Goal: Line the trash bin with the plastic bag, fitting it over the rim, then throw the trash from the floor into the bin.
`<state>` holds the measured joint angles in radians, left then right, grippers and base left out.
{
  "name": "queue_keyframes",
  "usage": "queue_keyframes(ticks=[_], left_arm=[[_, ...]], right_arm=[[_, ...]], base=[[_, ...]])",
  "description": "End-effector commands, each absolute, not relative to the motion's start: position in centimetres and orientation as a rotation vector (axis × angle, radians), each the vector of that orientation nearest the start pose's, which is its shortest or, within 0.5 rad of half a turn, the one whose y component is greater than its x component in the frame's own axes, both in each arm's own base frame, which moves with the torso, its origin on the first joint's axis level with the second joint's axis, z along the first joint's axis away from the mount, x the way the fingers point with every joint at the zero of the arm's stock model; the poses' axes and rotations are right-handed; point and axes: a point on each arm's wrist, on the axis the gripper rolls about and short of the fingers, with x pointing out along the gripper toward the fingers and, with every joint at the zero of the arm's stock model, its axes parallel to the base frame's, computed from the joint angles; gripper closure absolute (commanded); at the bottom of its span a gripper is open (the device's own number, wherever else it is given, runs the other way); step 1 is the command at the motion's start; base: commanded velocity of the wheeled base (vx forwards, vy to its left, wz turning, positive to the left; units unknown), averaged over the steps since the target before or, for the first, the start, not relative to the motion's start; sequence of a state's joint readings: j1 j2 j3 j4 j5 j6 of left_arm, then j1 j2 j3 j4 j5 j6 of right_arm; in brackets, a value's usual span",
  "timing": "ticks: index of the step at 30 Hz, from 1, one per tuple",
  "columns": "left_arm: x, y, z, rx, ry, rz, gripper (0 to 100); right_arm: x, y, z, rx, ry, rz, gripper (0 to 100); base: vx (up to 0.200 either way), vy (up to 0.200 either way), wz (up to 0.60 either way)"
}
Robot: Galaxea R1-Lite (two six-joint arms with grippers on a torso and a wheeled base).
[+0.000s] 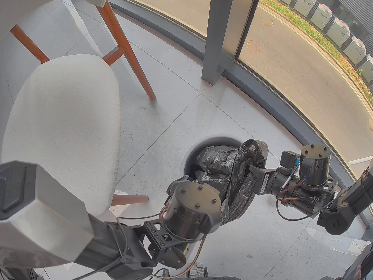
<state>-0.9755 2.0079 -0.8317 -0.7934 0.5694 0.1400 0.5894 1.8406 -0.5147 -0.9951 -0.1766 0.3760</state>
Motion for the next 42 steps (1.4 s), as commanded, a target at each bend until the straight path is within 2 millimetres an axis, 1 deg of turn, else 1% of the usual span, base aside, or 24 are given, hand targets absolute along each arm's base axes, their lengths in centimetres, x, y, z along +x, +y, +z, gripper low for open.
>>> queue_keyframes(ticks=[1, 4, 8, 13, 15, 18, 20, 23, 25, 27, 29, 30, 31, 33, 34, 35, 38, 40, 42], left_arm=[[22.4, -28.9, 11.6, 0.341, 0.223, -0.441, 0], [22.6, -28.8, 11.4, 0.341, 0.254, -0.486, 0], [22.3, -28.8, 10.7, 0.363, 0.308, -0.496, 0], [22.6, -29.1, 10.6, 0.378, 0.335, -0.489, 0], [23.1, -29.8, 10.5, 0.357, 0.333, -0.486, 0], [23.7, -30.7, 11.3, 0.326, 0.307, -0.488, 0], [24.0, -31.0, 11.2, 0.327, 0.308, -0.488, 0], [24.4, -31.5, 10.8, 0.332, 0.336, -0.482, 0], [24.7, -32.1, 10.1, 0.335, 0.345, -0.482, 0], [25.3, -32.8, 9.8, 0.33, 0.339, -0.481, 0], [25.5, -33.0, 9.7, 0.328, 0.337, -0.479, 0], [26.1, -33.6, 9.5, 0.324, 0.334, -0.476, 0], [26.4, -33.8, 9.3, 0.327, 0.337, -0.475, 0], [26.9, -33.7, 9.1, 0.331, 0.349, -0.464, 0], [27.7, -33.4, 9.1, 0.33, 0.353, -0.443, 0], [28.0, -33.4, 9.2, 0.328, 0.349, -0.439, 0], [28.4, -33.4, 9.3, 0.327, 0.346, -0.427, 0], [29.0, -32.5, 9.3, 0.341, 0.367, -0.407, 0], [29.1, -32.2, 9.4, 0.346, 0.376, -0.399, 0]], right_arm=[[24.7, 15.7, 10.6, 0.245, 0.376, 0.338, 100], [24.8, 15.5, 10.6, 0.247, 0.373, 0.331, 100], [24.7, 15.7, 10.6, 0.243, 0.375, 0.337, 100], [24.8, 15.5, 10.6, 0.239, 0.372, 0.331, 100], [24.8, 15.5, 10.7, 0.238, 0.368, 0.33, 100], [24.7, 15.4, 11.0, 0.24, 0.36, 0.332, 100], [24.7, 15.4, 11.1, 0.241, 0.356, 0.335, 100], [24.7, 15.4, 11.1, 0.239, 0.357, 0.335, 100], [24.7, 15.4, 11.1, 0.24, 0.355, 0.335, 100], [24.7, 15.4, 11.1, 0.239, 0.353, 0.334, 100], [24.7, 15.4, 11.1, 0.239, 0.353, 0.334, 100], [24.7, 15.4, 11.2, 0.24, 0.351, 0.335, 100], [24.7, 15.4, 11.2, 0.24, 0.351, 0.335, 100], [24.7, 15.4, 11.2, 0.24, 0.351, 0.335, 100], [24.7, 15.4, 11.2, 0.24, 0.351, 0.335, 100], [24.7, 15.4, 11.2, 0.24, 0.351, 0.335, 100], [24.7, 15.4, 11.1, 0.239, 0.353, 0.334, 100], [24.7, 15.4, 11.1, 0.239, 0.355, 0.334, 100], [24.8, 15.5, 10.9, 0.237, 0.359, 0.334, 100]], base=[[0.0, 0.0, 0.0], [0.0, 0.0, 0.0], [0.0, 0.0, 0.0], [0.0, 0.0, 0.0], [0.0, 0.0, 0.0], [0.0, 0.0, 0.0], [0.0, 0.0, 0.0], [0.0, 0.0, 0.0], [0.0, 0.0, 0.0], [0.0, 0.0, 0.0], [0.0, 0.0, 0.0], [0.0, 0.0, 0.0], [0.0, 0.0, 0.0], [0.0, 0.0, 0.0], [0.0, 0.0, 0.0], [0.0, 0.0, 0.0], [0.0, 0.0, 0.0], [0.0, 0.0, 0.0], [0.0, 0.0, 0.0]])
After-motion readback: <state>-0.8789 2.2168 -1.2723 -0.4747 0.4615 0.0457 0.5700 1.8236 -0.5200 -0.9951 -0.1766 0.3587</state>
